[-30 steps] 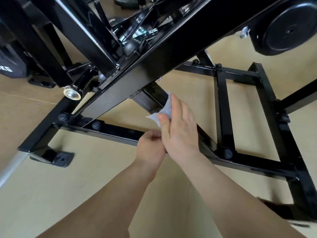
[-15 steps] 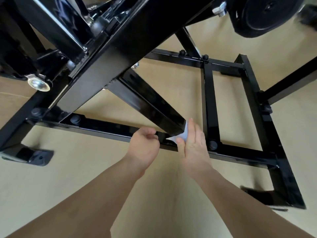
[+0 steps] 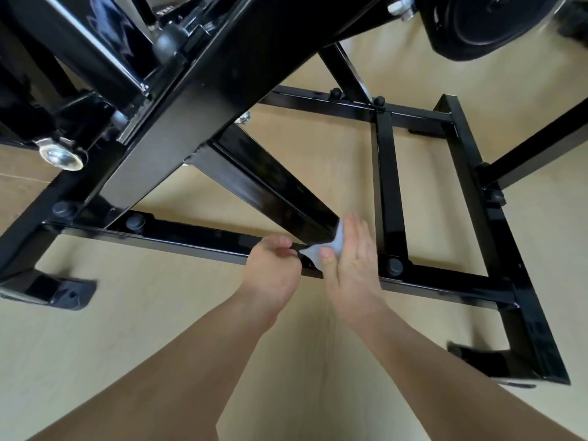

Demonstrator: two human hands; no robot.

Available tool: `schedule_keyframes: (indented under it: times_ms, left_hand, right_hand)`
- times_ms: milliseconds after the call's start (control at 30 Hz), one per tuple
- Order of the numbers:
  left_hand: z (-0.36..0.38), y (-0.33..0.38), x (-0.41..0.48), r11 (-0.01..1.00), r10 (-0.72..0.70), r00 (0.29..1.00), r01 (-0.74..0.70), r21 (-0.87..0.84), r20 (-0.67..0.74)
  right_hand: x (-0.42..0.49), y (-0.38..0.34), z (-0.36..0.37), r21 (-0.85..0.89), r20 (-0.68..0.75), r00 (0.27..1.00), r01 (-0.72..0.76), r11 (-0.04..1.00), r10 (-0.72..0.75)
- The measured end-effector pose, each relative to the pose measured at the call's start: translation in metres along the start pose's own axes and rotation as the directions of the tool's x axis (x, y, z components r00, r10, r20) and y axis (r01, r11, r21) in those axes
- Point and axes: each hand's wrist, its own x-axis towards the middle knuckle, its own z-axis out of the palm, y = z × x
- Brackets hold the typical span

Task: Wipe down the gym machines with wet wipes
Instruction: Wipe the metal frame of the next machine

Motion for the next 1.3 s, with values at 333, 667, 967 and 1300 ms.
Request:
schedule_keyframes:
  times_ms: [333, 667, 967, 1300]
  left_hand:
    - [-0.034, 0.006, 0.008, 0.984, -0.041, 0.984, 0.010, -0.177, -0.173]
    - [-0.067, 0.019, -0.054, 0.994, 0.102, 0.994, -0.100, -0.040, 0.037]
    - [-0.128, 0.045, -0.107, 0.916, 0.215, 0.969, -0.157, -0.370, 0.122]
    - [-0.140, 0.073, -0.111, 0.794, -0.018, 0.991, 0.095, -0.601, 0.133]
  right_hand:
    - [0.017, -0.031, 0.002, -0.001, -0.089, 0.979, 0.182, 0.983, -0.182]
    - [-0.011, -0.116, -0.048, 0.049, 0.083, 0.997, -0.014, 0.999, 0.010]
    - [-0.045, -0.216, -0.090, 0.171, 0.372, 0.914, 0.106, 0.980, -0.164]
    - [-0.044, -0.255, -0.144, 0.021, 0.514, 0.812, 0.309, 0.951, -0.275]
